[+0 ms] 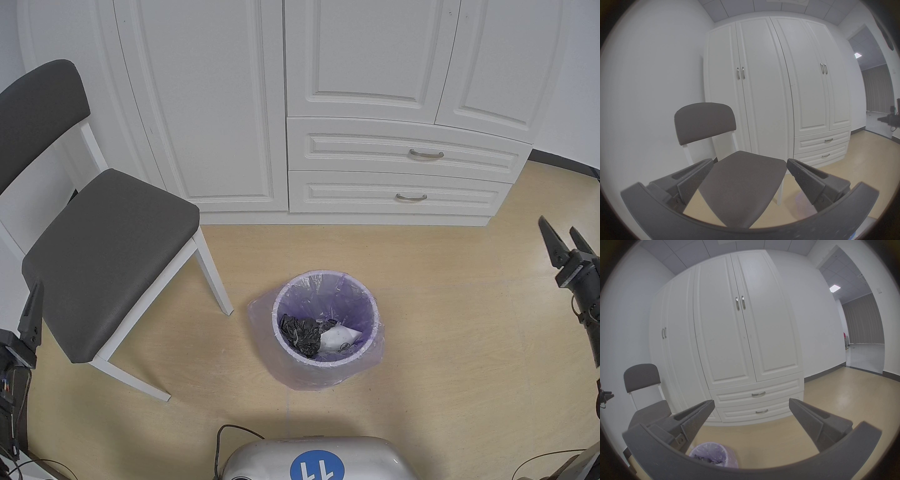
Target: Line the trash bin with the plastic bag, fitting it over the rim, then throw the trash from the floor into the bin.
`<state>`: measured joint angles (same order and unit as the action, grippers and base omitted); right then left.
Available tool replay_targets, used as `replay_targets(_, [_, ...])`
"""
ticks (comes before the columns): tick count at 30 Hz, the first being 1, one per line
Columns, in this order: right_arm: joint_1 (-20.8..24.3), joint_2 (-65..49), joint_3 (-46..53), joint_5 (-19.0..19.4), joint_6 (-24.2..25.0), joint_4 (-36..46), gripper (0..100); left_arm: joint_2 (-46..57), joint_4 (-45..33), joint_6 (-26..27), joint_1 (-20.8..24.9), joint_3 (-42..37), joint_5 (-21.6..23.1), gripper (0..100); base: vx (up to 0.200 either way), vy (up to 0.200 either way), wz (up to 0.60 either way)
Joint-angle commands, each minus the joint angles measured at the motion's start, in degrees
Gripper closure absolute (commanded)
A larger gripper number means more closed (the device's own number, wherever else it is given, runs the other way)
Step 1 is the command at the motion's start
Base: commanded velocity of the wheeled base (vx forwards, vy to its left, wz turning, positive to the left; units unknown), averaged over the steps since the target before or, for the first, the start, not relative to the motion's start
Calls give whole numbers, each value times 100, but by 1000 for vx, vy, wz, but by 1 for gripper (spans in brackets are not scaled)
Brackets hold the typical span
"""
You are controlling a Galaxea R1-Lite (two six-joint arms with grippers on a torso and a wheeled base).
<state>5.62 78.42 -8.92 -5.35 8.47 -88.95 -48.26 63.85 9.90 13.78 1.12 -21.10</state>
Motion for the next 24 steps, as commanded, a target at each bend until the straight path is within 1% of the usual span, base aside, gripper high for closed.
replay_targets(1, [9, -1444, 796, -71, -65, -105, 0, 1135, -752, -102, -411, -112, -17, 0, 0, 0, 0])
replay_targets(3, [18, -1716, 892, -159, 5, -105, 0, 1293, -945, -120, -481, -86, -17, 0, 0, 0, 0])
replay_targets(4, [9, -2191, 884, -484, 260, 265, 0, 1539, -1226, -111, -578, -33, -17, 0, 0, 0, 0])
replay_targets(6, [27, -2850, 875, -616, 480, 1038, 0, 1794, -1508, -111, -736, 55, -17, 0, 0, 0, 0])
replay_targets(8, [44, -3483, 831, -555, 480, 1855, 0, 1987, -1771, -111, -921, 160, -8, 0, 0, 0, 0])
replay_targets(9, [44, -3527, 831, -546, 480, 1917, 0, 2005, -1780, -111, -938, 160, -8, 0, 0, 0, 0])
replay_targets(10, [44, -4133, 717, -476, 471, 2682, 0, 2216, -1982, -111, -1123, 239, -8, 0, 0, 0, 0])
replay_targets(13, [53, -4959, 427, -414, 480, 3692, 0, 2576, -2263, -111, -1254, 415, -8, 0, 0, 0, 0])
replay_targets(17, [44, -5786, 57, -405, 480, 4888, 0, 2919, -2703, -129, -1465, 661, -8, 0, 0, 0, 0])
replay_targets(20, [18, -6234, -127, -405, 462, 5433, 0, 3104, -2914, -137, -1509, 696, -8, 0, 0, 0, 0])
replay_targets(24, [-70, -6541, -171, -405, 471, 5591, 0, 3279, -3037, -164, -1509, 679, -8, 0, 0, 0, 0])
